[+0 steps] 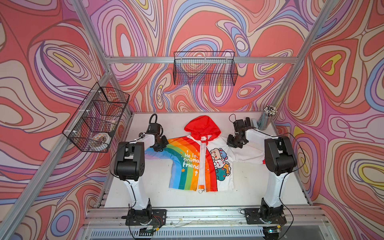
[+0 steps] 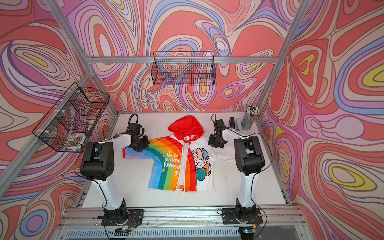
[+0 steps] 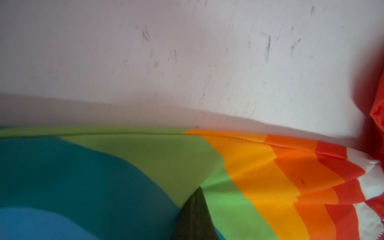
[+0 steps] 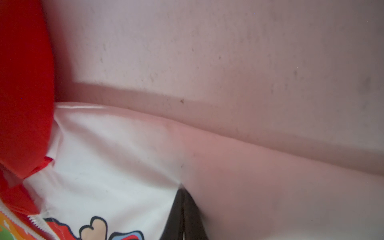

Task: Unzip the jacket
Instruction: Smooth out the jacket at the center of the board.

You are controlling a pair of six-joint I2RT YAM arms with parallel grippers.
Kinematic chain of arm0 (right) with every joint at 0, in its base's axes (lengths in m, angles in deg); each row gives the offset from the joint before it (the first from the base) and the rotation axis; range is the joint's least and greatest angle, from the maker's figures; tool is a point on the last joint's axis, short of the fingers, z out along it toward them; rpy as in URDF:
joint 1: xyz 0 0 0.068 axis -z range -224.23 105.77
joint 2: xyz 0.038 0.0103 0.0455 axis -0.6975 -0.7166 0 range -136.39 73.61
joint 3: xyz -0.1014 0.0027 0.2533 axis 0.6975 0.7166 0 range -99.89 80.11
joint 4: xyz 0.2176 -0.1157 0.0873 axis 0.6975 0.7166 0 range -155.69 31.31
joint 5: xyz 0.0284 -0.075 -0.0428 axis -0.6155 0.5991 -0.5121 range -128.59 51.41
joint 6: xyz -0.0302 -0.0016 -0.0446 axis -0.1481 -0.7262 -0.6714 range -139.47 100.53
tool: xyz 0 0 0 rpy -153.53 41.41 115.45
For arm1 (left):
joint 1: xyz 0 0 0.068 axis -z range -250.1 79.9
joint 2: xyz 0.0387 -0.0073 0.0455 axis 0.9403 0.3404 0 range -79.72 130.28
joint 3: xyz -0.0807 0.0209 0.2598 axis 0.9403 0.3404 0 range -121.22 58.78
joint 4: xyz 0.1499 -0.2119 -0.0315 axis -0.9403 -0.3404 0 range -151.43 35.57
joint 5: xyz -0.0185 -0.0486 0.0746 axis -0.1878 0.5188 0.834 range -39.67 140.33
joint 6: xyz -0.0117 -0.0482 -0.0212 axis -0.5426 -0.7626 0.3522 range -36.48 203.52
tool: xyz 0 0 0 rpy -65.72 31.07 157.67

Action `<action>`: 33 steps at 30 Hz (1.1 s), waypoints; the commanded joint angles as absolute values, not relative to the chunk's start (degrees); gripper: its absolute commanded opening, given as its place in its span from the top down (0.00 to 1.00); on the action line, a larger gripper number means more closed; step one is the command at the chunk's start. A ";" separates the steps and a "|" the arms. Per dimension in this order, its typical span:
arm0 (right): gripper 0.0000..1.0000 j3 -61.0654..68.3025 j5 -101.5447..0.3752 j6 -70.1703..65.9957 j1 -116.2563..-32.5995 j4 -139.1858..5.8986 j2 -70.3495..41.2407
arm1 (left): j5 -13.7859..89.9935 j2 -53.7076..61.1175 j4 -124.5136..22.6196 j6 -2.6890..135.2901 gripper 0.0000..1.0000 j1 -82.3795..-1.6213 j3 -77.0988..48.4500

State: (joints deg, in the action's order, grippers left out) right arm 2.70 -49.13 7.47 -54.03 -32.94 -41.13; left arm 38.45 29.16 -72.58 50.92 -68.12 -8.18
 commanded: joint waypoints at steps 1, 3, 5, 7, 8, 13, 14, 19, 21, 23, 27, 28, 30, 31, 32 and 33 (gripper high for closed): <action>0.85 5.41 -48.33 6.18 -53.19 -34.35 -35.98 | 38.05 25.28 -74.39 50.98 0.79 -68.60 -6.23; 0.82 6.85 -46.08 6.52 -53.20 -34.64 -32.10 | 38.64 21.73 -73.78 51.09 0.75 -68.62 -5.69; 0.81 9.69 -42.34 7.46 -53.23 -35.09 -28.31 | 39.81 18.10 -72.75 51.09 0.70 -68.61 -4.26; 0.81 13.17 -37.61 9.07 -53.06 -34.86 -23.63 | 42.05 14.85 -71.76 50.75 0.62 -68.59 -2.25; 0.80 14.60 -35.80 9.70 -52.90 -34.45 -22.53 | 43.25 13.96 -71.73 50.78 0.61 -68.64 -1.52; 0.79 20.75 -34.00 11.89 -49.06 -34.03 -19.35 | 44.65 14.99 -71.19 51.19 0.61 -70.07 -0.31; 0.79 21.26 -34.62 11.83 -48.04 -34.18 -19.52 | 44.45 15.80 -71.26 51.16 0.62 -70.38 -0.49; 0.79 21.06 -37.84 11.13 -45.18 -34.63 -22.55 | 45.38 20.06 -73.09 51.03 0.64 -70.93 -2.51; 0.79 20.31 -38.57 10.85 -45.04 -34.59 -24.35 | 45.66 21.60 -74.54 51.00 0.64 -71.15 -3.62; 0.79 19.83 -39.17 10.78 -44.71 -34.68 -26.01 | 46.03 22.61 -75.61 50.73 0.64 -71.24 -4.20; 0.80 19.21 -39.96 11.10 -43.61 -35.26 -27.58 | 47.54 22.85 -77.13 49.72 0.66 -71.33 -3.51; 0.80 18.96 -40.20 11.08 -43.31 -35.20 -29.53 | 48.07 22.72 -77.43 49.36 0.66 -71.41 -3.15; 0.81 18.31 -40.64 10.98 -43.07 -35.15 -30.70 | 48.66 22.43 -77.72 48.45 0.66 -71.53 -2.12; 0.81 17.94 -40.92 10.91 -43.02 -35.10 -31.12 | 48.50 22.27 -77.65 48.09 0.66 -71.59 -1.61; 0.81 17.64 -41.00 10.84 -42.98 -35.05 -31.54 | 48.11 21.99 -77.57 47.67 0.67 -71.59 -1.00; 0.81 17.36 -41.04 10.73 -42.89 -35.03 -31.92 | 47.51 21.77 -77.18 47.28 0.67 -71.59 -0.26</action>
State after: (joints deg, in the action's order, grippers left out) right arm 17.92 -40.35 10.83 -43.32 -34.95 -29.57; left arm 46.74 22.64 -75.38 49.26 -71.03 -1.99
